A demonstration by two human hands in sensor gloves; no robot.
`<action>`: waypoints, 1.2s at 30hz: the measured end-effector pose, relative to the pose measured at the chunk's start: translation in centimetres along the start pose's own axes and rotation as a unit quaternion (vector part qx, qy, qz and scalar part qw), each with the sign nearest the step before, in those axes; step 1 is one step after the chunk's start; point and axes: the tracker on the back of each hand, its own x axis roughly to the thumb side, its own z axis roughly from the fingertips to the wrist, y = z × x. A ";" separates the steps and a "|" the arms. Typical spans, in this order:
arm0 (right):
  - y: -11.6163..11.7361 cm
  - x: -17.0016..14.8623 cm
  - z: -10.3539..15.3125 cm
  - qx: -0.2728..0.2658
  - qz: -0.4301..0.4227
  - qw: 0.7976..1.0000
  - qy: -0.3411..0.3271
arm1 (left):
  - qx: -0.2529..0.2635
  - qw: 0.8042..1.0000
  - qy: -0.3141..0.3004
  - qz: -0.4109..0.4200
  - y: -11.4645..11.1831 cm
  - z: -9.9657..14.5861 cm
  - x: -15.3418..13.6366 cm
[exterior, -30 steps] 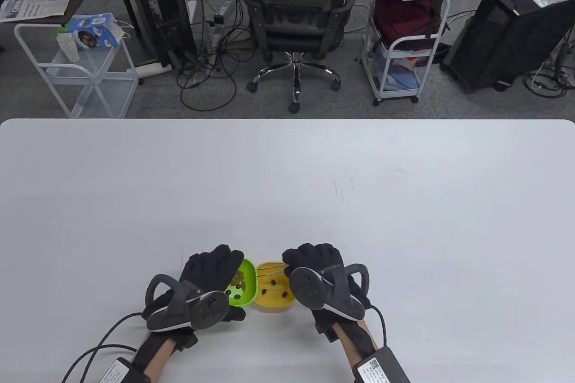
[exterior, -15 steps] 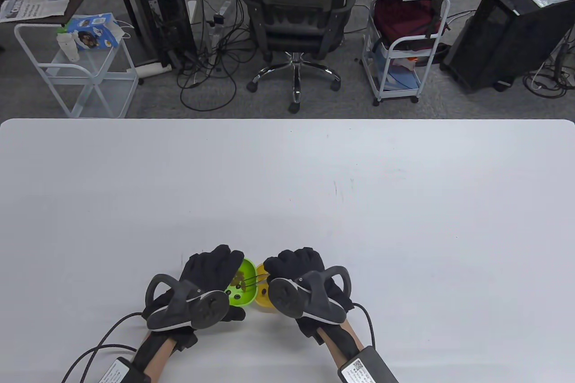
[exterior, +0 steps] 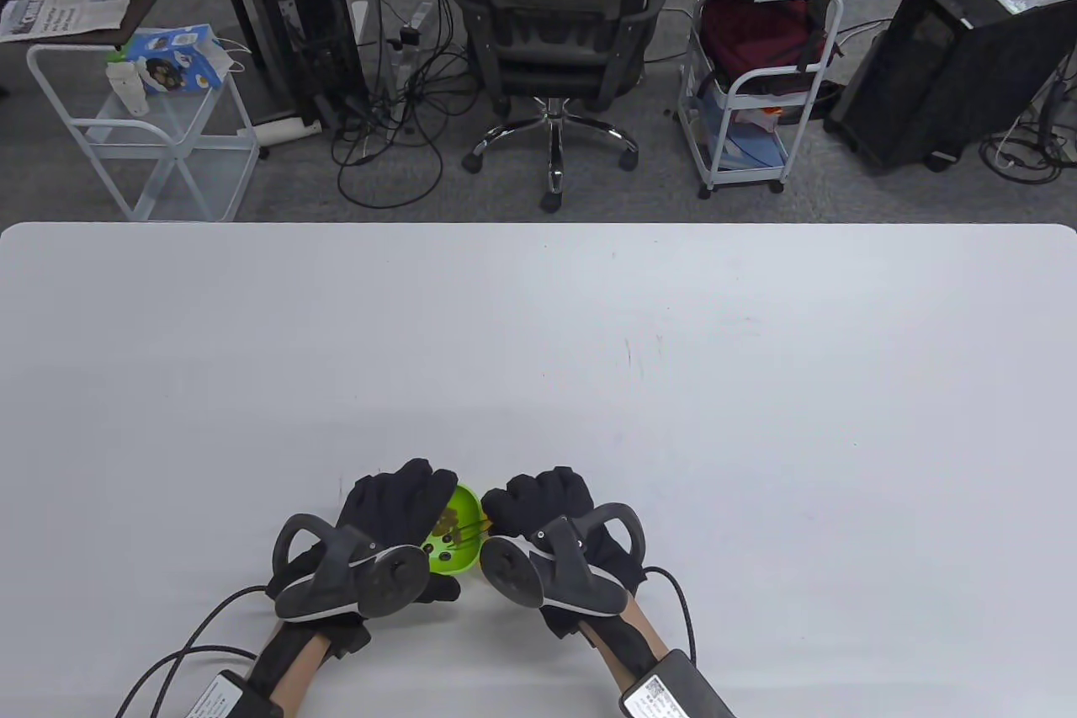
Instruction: Pick coffee beans with tweezers into small dish
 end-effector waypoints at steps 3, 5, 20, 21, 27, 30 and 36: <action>0.0 0.2 -0.1 -0.001 0.005 1.000 -0.003 | 0.002 1.000 0.000 -0.001 0.1 0.0 0.0; 0.0 0.4 -0.1 -0.004 0.012 1.000 -0.006 | 0.002 1.000 0.001 -0.002 0.1 0.0 0.0; -0.1 1.4 -0.1 -0.010 0.056 0.998 -0.020 | -0.005 1.000 0.001 -0.007 0.1 0.1 0.0; -0.1 1.4 -0.1 -0.009 0.057 0.998 -0.021 | -0.006 1.000 0.001 -0.006 0.1 0.1 -0.1; -0.4 1.6 -0.1 -0.007 0.071 0.997 -0.024 | -0.007 1.000 0.000 -0.002 0.0 0.0 0.0; -0.4 1.6 -0.1 -0.005 0.070 0.997 -0.023 | -0.009 1.000 0.000 -0.005 0.1 0.0 0.0; -0.3 1.4 -0.2 -0.003 0.061 0.998 -0.018 | -0.008 1.000 0.000 -0.007 0.1 0.0 0.0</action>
